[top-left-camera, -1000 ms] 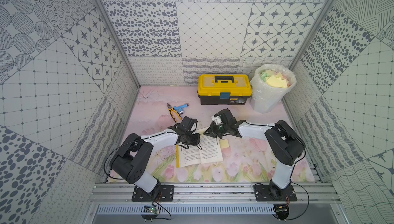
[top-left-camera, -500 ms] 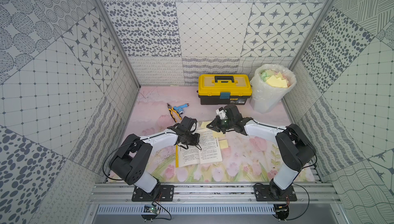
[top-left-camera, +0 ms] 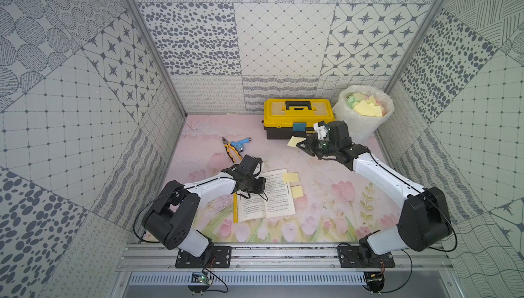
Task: Peel off the used sticky note
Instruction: Place the note in the trash bin.
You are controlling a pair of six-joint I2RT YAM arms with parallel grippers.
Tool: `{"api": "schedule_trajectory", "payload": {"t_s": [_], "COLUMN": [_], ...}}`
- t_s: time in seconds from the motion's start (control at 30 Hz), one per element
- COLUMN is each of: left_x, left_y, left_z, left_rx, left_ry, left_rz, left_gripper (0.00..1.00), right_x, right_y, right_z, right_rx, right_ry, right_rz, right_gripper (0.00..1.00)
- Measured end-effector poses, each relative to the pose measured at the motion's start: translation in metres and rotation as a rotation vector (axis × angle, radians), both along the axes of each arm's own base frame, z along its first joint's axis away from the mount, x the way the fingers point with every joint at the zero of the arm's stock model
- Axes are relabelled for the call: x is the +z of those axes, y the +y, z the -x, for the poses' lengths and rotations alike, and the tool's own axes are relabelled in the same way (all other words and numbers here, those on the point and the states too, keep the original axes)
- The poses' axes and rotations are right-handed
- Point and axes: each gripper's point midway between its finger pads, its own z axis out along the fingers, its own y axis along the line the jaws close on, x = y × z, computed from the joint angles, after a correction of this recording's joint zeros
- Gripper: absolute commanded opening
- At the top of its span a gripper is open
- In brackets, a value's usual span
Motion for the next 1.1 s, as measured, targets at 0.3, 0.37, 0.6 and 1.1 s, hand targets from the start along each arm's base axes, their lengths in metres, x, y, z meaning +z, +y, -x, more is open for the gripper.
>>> {"api": "schedule_trajectory", "payload": {"t_s": [0.3,0.37,0.6,1.1], "left_x": [0.0,0.0,0.003,0.005], "left_y": [-0.003,-0.003,-0.006,-0.009], "left_z": [0.003,0.003,0.002,0.002], "left_rx": [-0.012,-0.013,-0.019,-0.039], "left_ry": [0.003,0.003,-0.003,-0.011], "left_rz": [-0.002,-0.002,0.002,-0.001], "left_gripper": [0.0,0.0,0.0,0.0], "right_x": [0.068,0.085,0.141,0.107], "right_y": [-0.083,-0.099,-0.168,-0.277], "right_z": [-0.037,-0.044,-0.062,-0.121], "right_rx": [-0.177,-0.21,-0.352,-0.551], "right_ry": [-0.128,-0.163,-0.271,-0.158], "right_rz": [0.013,0.016,0.012,0.039], "right_gripper": [0.0,0.0,0.0,0.14]}}
